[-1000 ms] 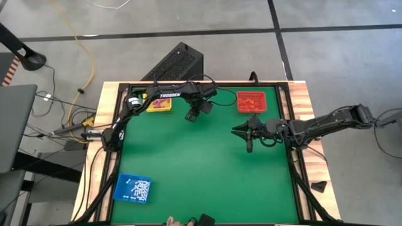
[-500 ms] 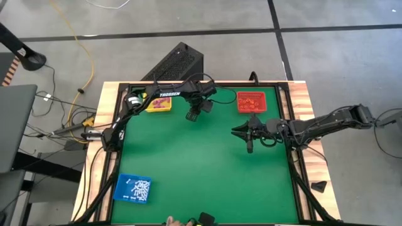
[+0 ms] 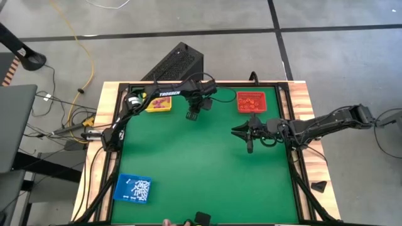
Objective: Sort Halloween decoration
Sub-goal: Put the white bone toy into the blue bin
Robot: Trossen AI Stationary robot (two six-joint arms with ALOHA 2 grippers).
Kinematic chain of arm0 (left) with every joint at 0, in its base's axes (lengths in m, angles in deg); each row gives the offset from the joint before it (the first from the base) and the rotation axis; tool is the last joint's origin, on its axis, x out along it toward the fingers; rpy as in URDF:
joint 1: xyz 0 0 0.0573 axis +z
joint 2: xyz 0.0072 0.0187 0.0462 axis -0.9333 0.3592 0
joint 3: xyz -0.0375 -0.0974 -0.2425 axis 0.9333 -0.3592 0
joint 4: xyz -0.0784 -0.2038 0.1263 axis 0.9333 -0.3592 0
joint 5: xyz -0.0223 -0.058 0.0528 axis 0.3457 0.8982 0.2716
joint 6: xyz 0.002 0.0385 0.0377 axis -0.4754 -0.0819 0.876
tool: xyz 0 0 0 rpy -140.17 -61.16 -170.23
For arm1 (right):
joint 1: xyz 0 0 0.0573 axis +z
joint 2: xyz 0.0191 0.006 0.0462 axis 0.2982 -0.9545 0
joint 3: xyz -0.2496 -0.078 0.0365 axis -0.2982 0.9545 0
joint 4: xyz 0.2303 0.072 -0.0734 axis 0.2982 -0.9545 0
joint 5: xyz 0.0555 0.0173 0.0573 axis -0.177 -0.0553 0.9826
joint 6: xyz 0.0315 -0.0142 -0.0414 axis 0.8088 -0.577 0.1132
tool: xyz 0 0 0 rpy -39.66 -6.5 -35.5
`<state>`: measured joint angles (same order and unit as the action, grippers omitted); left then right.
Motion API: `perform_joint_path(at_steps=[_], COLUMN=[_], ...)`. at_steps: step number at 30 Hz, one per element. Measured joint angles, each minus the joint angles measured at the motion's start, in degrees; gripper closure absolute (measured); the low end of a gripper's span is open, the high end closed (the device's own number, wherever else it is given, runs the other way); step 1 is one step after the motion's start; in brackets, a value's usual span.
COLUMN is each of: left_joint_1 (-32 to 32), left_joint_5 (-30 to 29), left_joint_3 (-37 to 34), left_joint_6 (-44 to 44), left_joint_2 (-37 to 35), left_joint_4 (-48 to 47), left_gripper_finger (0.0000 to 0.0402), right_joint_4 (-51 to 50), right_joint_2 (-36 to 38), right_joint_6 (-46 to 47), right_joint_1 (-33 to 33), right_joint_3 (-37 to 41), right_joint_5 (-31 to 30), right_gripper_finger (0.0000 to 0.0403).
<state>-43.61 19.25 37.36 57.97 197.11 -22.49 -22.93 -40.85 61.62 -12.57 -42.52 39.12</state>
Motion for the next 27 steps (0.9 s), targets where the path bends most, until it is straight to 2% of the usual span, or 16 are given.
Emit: perform_joint_path(at_steps=[6,11,19,27], left_joint_1=[0.5,0.5,0.3,0.2], left_joint_5=[0.9,0.5,-2.5,-2.6], left_joint_3=[4.6,3.2,-1.2,-1.3], left_joint_6=[0.1,7.3,12.9,17.5], left_joint_2=[0.0,0.0,0.0,0.0], left_joint_4=[-7.1,-10.6,-1.8,-0.4], left_gripper_finger=[0.0315,0.0315,0.0299,0.0293], right_joint_4=[-0.1,-0.1,-0.2,-0.3], right_joint_2=[0.0,0.0,0.0,0.0], right_joint_6=[-0.4,-0.4,-0.4,-0.4], right_joint_1=[0.0,0.0,0.0,0.0], right_joint_3=[0.0,0.0,0.0,0.0], right_joint_5=[0.0,0.0,0.0,0.0], right_gripper_finger=[0.0294,0.0294,0.0294,0.0294])
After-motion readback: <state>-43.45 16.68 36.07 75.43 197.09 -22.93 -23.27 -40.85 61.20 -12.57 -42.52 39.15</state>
